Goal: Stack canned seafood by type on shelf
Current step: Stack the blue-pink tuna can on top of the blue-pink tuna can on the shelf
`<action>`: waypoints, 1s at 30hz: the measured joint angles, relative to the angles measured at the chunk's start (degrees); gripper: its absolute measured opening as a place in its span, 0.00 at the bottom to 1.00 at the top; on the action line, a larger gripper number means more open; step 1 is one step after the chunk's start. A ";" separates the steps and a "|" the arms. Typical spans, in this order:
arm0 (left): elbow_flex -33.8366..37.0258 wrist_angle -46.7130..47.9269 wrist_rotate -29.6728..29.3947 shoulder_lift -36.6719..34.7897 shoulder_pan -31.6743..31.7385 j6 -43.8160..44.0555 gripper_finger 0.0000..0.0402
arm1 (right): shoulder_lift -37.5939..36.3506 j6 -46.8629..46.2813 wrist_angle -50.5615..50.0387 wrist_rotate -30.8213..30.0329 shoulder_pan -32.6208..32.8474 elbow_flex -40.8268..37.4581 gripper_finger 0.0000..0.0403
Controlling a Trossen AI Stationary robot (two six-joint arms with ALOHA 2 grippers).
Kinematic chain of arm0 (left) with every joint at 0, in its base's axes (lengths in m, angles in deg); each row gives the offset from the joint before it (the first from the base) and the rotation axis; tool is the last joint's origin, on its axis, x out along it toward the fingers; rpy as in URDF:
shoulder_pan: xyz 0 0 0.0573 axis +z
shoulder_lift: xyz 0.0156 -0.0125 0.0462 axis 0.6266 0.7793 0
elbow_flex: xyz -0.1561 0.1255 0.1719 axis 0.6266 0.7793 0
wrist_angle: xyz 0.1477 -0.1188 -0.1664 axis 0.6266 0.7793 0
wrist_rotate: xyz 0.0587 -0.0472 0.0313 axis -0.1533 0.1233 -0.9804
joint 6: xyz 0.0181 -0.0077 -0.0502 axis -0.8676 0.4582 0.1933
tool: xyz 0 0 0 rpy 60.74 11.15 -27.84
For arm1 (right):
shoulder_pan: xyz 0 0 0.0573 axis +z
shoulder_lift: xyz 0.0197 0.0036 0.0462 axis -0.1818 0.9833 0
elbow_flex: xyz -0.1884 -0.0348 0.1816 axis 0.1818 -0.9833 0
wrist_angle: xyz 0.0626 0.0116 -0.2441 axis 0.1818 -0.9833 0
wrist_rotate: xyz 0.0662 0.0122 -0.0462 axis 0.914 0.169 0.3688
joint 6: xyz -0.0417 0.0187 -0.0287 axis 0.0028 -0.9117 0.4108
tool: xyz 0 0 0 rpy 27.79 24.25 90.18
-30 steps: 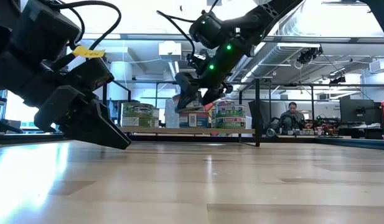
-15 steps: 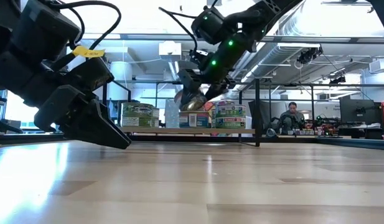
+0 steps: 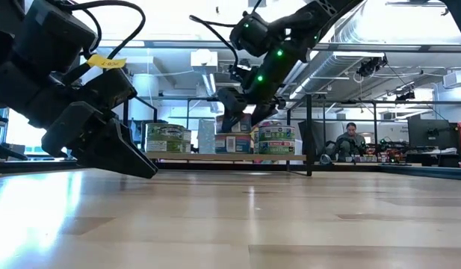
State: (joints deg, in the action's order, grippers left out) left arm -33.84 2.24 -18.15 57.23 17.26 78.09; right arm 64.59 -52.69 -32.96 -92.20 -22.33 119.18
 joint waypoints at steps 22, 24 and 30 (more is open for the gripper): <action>-0.04 -1.94 0.41 0.00 0.01 -0.05 0.61 | -1.22 2.89 -5.59 16.61 -6.16 1.79 0.99; -0.04 -1.89 0.42 0.00 0.00 -0.07 0.61 | -1.22 3.43 -6.01 16.69 -6.12 2.55 0.99; -0.04 -1.90 0.44 0.00 0.02 -0.07 0.61 | -1.22 4.09 -14.81 16.74 -6.12 7.00 0.99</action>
State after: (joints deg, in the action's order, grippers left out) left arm -33.88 0.34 -17.72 57.23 17.29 78.02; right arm 63.37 -48.59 -47.77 -75.46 -28.45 126.19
